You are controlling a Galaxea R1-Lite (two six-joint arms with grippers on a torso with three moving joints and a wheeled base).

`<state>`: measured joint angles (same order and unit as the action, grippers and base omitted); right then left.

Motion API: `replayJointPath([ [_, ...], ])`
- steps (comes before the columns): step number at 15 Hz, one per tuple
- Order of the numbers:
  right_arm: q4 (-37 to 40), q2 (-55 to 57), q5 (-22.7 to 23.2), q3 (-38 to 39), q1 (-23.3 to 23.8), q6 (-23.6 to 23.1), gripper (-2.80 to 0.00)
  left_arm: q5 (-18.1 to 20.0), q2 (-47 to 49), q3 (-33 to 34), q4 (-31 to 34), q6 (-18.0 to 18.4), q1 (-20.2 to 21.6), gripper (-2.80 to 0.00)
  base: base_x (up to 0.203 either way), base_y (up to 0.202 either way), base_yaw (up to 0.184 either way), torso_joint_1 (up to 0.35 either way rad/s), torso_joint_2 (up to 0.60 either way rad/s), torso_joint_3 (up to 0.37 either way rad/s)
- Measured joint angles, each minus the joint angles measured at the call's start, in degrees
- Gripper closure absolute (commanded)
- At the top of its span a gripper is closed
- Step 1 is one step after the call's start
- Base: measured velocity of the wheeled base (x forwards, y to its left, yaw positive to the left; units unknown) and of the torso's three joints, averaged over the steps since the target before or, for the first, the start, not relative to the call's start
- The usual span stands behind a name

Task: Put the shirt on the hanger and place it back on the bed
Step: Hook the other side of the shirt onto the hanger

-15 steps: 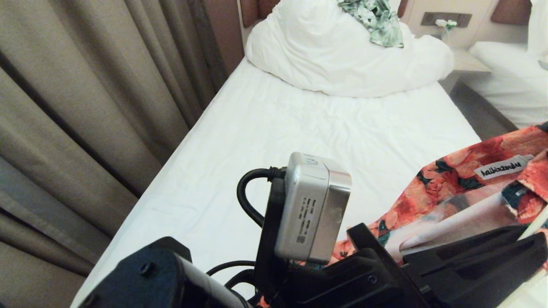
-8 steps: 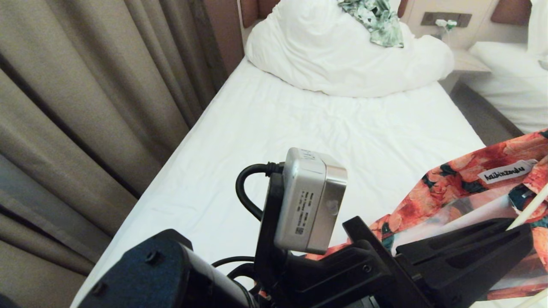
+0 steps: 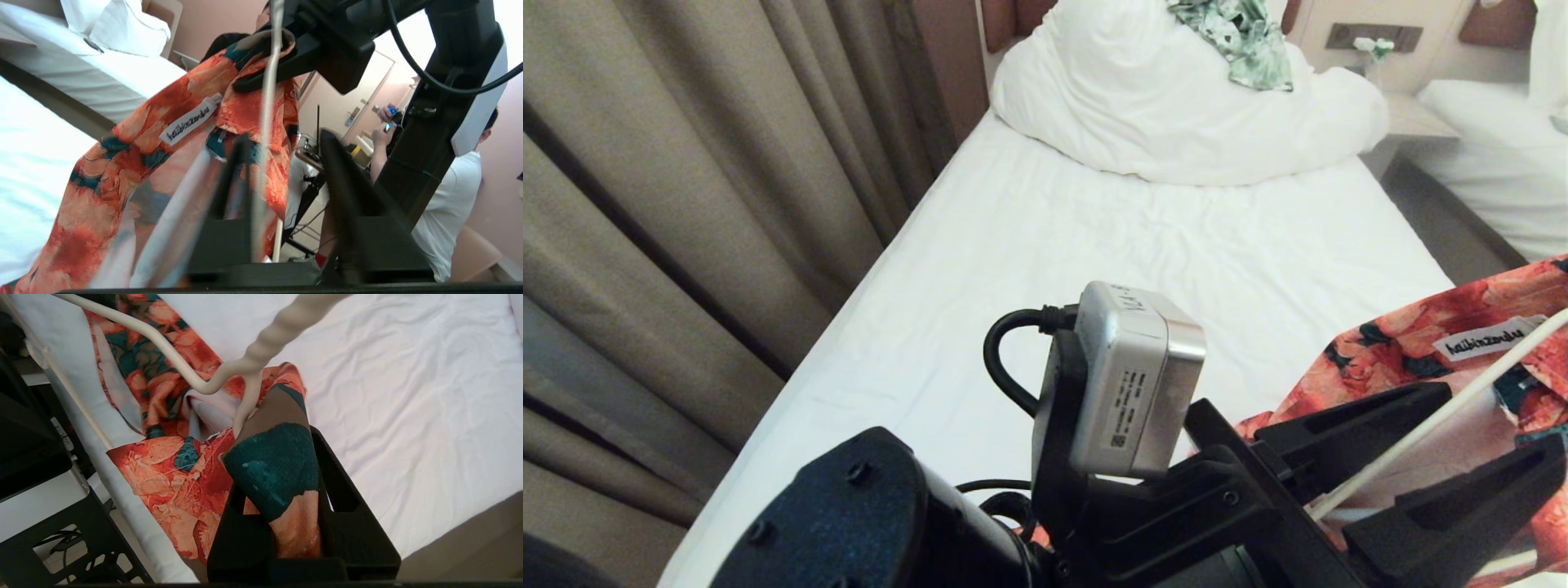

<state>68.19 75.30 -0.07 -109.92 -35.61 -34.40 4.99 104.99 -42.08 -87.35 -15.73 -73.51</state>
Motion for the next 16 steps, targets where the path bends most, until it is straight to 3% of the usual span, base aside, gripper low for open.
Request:
replayJointPath([
  [3, -0.05, -0.02, -0.04, 0.21, 1.58, -0.15, 0.0, -0.06, 0.4, -0.25, 0.09, 0.1, 0.86, -2.8, 0.0, 0.0, 0.0, 0.0, 0.0, 0.0],
  [5, -0.16, 0.06, 0.0, 0.72, 3.49, -0.22, 0.0, -0.02, 0.72, -1.66, 0.13, 0.27, 3.79, -2.8, 0.0, 0.0, 0.0, 0.0, 0.0, 0.0],
  [10, -4.92, 1.83, 2.92, 2.35, 12.17, -0.33, 0.0, -0.35, 3.0, -9.15, 1.0, 3.87, 18.44, -2.8, 0.0, 0.0, 0.0, 0.0, 0.0, 0.0],
  [13, -7.12, 3.12, 3.7, 3.89, 15.4, -0.35, 0.0, -2.01, 1.54, -13.17, 10.69, 4.35, 24.77, -2.8, 0.0, 0.0, 0.0, 0.0, 0.0, 0.0],
  [14, -7.23, 3.51, 3.76, 4.12, 15.83, -0.34, 0.0, -2.16, 0.76, -13.77, 14.16, 4.44, 25.88, 0.0, 0.0, 0.0, 0.0, 0.0, 0.0, 0.0],
  [16, -8.15, 4.39, 3.94, 4.4, 16.3, -0.13, 0.0, -2.19, -0.06, -14.28, 15.92, 4.8, 27.43, 0.0, 0.0, 0.0, 0.0, 0.0, 0.0, 0.0],
])
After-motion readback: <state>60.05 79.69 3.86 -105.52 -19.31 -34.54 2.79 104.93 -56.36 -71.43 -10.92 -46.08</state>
